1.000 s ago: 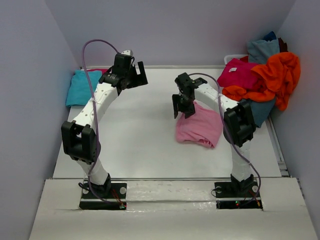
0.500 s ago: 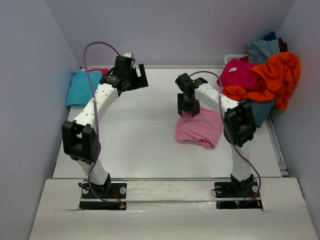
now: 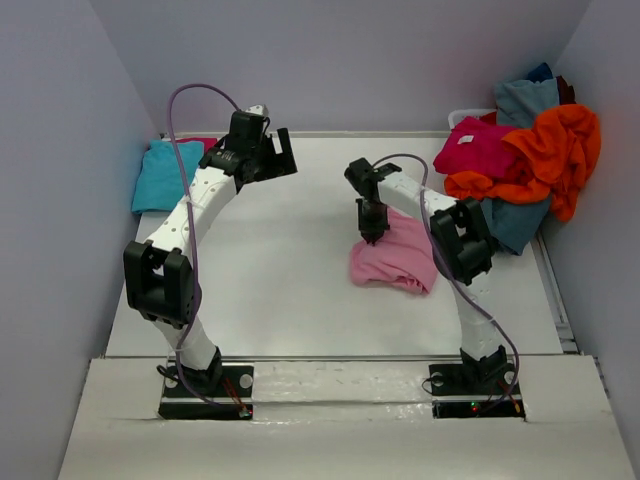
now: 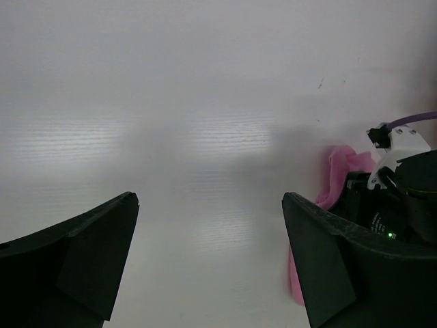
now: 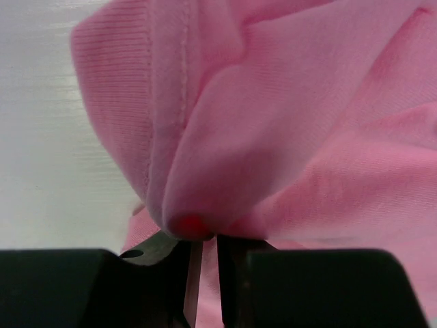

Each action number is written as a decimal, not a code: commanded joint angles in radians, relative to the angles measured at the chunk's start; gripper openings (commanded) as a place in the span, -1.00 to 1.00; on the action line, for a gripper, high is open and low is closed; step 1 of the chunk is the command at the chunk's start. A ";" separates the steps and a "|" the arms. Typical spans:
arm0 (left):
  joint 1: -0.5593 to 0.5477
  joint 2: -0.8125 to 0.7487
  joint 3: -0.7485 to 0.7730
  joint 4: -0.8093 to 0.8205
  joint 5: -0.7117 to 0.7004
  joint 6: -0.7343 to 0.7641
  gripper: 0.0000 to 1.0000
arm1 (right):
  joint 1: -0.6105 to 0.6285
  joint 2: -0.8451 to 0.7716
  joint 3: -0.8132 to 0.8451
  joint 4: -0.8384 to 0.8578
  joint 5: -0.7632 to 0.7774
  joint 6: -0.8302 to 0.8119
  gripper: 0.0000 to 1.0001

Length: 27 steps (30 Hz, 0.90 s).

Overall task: Fold and stack the t-shirts
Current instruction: Flatten out the crumpled T-shirt at the center of the board.

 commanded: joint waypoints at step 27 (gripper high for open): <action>-0.014 -0.096 -0.115 0.091 -0.002 -0.036 0.94 | 0.052 -0.680 0.241 0.048 -0.025 -0.128 -0.86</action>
